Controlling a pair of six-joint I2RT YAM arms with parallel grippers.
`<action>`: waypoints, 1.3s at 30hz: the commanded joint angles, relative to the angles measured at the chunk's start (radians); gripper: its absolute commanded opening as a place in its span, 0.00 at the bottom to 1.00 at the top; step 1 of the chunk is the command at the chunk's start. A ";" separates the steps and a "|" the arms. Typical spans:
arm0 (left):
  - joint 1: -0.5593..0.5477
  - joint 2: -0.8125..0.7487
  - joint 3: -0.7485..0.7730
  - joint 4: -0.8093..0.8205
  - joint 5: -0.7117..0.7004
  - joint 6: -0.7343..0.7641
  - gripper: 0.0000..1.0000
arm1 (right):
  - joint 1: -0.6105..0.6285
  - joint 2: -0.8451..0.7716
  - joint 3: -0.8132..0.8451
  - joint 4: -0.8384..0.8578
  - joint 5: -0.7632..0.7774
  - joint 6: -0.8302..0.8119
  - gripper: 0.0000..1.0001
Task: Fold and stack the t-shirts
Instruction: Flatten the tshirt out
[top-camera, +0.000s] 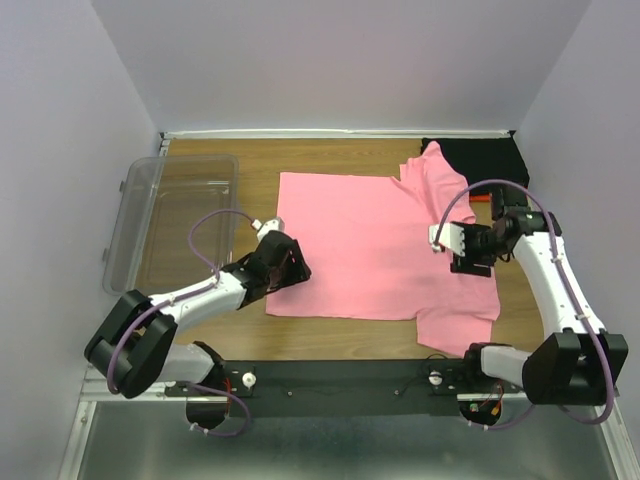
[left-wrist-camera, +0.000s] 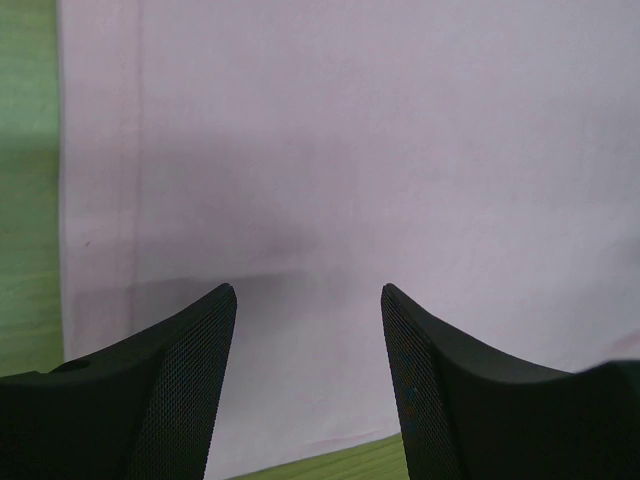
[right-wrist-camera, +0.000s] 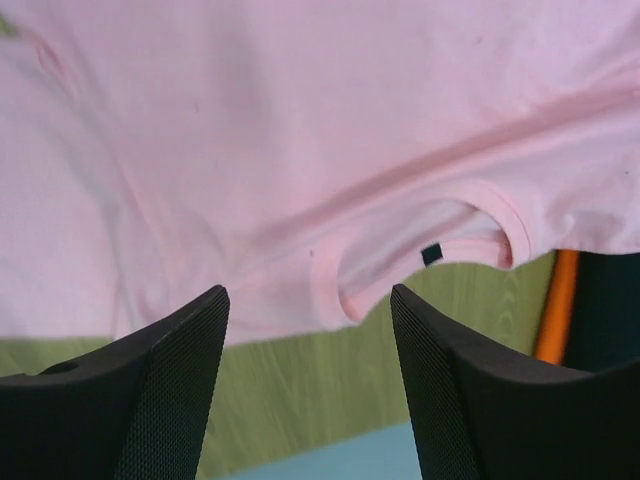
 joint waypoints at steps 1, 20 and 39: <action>-0.003 0.041 0.098 0.037 -0.054 0.057 0.68 | -0.020 0.053 0.030 0.148 -0.249 0.465 0.72; -0.018 -0.156 -0.127 -0.194 0.103 -0.191 0.66 | -0.316 0.443 0.043 0.611 -0.202 1.249 0.66; -0.018 -0.579 -0.121 -0.184 0.161 -0.017 0.70 | -0.328 0.515 0.015 0.608 -0.095 1.172 0.66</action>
